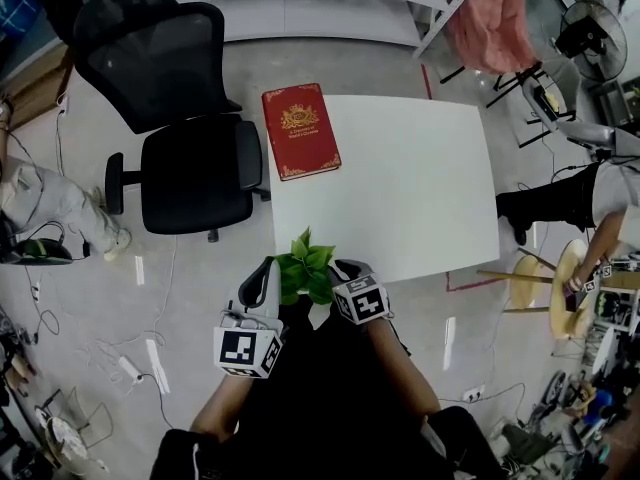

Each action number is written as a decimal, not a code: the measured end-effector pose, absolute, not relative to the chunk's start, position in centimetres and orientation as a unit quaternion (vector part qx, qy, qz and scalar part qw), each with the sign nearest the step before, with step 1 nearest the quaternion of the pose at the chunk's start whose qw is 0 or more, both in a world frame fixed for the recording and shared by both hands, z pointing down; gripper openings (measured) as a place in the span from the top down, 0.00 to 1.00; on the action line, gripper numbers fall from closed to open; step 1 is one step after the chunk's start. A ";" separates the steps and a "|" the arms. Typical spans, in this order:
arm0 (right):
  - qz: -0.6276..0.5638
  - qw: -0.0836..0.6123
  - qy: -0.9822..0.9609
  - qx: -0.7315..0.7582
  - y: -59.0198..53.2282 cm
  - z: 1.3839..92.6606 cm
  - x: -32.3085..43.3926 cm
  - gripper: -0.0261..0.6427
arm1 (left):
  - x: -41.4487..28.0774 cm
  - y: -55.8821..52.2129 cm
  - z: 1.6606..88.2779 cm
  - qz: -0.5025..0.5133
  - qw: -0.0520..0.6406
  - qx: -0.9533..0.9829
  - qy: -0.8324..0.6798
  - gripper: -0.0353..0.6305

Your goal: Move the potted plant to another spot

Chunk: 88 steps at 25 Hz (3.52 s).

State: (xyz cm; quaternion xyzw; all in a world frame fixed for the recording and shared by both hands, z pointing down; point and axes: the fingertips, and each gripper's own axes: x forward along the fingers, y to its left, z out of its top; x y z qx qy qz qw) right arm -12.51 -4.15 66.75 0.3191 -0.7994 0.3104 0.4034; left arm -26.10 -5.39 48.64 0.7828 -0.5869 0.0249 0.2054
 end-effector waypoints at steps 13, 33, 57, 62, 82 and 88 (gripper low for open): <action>0.326 0.434 -0.783 0.305 -4.3 70.0 -13.0 0.87 | -27.3 -5.5 48.9 0.021 0.212 0.783 -0.585 0.92; 0.376 0.419 -0.764 0.314 -4.5 71.1 -13.3 0.91 | -28.1 -5.6 49.1 0.022 0.215 0.782 -0.585 0.92; 0.434 0.362 -0.757 0.329 -4.8 69.7 -12.5 0.93 | -27.5 -6.1 49.3 0.028 0.216 0.787 -0.578 0.92; 0.436 0.348 -0.756 0.342 -5.5 69.0 -10.7 0.93 | -25.7 -6.6 49.5 0.033 0.213 0.795 -0.567 0.92; 0.452 0.294 -0.747 0.389 -12.5 67.2 7.5 0.93 | -9.1 -10.8 46.9 0.032 0.203 0.800 -0.563 0.92; 0.464 0.275 -0.740 0.403 -14.8 66.9 12.9 0.93 | -4.4 -12.8 46.7 0.040 0.197 0.806 -0.557 0.92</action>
